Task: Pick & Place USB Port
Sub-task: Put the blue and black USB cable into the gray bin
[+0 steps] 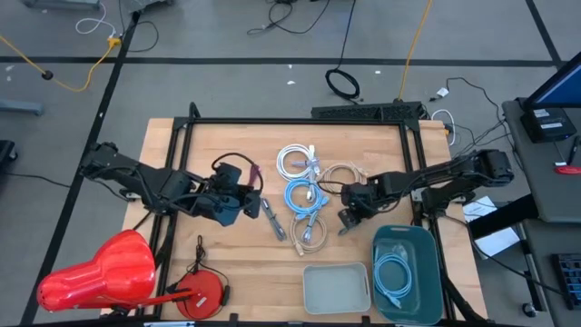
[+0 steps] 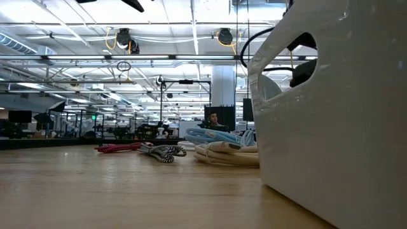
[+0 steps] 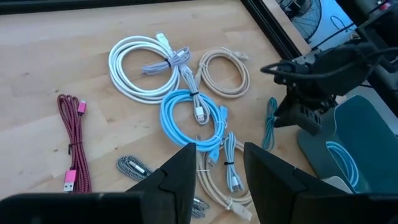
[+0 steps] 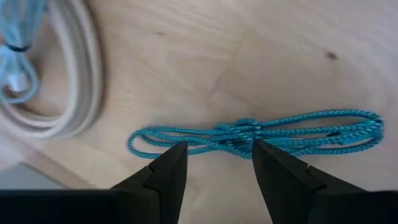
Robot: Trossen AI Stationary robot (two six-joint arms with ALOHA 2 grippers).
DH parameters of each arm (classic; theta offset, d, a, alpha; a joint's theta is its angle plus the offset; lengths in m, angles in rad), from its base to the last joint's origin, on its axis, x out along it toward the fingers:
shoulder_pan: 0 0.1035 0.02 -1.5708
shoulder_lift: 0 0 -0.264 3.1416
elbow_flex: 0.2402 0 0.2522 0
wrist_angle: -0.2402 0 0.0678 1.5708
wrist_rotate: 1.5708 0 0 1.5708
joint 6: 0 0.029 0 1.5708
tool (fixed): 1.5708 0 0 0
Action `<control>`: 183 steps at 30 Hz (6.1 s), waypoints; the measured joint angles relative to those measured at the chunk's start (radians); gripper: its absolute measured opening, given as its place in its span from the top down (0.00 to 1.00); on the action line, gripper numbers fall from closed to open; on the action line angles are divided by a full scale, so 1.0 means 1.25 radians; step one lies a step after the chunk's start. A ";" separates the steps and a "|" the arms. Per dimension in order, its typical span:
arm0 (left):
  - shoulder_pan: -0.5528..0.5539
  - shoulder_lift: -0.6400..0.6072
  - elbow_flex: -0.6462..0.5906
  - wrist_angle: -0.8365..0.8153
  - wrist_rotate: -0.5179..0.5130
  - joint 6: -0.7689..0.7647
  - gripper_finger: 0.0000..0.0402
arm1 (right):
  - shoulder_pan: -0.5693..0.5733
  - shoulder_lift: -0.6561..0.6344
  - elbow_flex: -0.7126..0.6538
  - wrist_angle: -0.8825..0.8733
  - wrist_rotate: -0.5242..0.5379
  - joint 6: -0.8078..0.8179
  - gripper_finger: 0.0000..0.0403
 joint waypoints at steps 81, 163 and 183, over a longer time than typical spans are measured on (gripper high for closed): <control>0.053 -0.019 0.000 -0.436 -0.064 0.035 0.66 | 0.124 -0.006 0.399 0.248 0.417 -0.009 1.00; 0.171 0.142 0.000 0.920 0.574 0.503 0.71 | 0.308 -0.128 0.453 0.438 0.602 -0.486 1.00; 0.132 0.143 0.000 0.822 0.543 0.431 0.94 | 0.365 -0.186 0.453 0.484 0.519 -0.490 0.70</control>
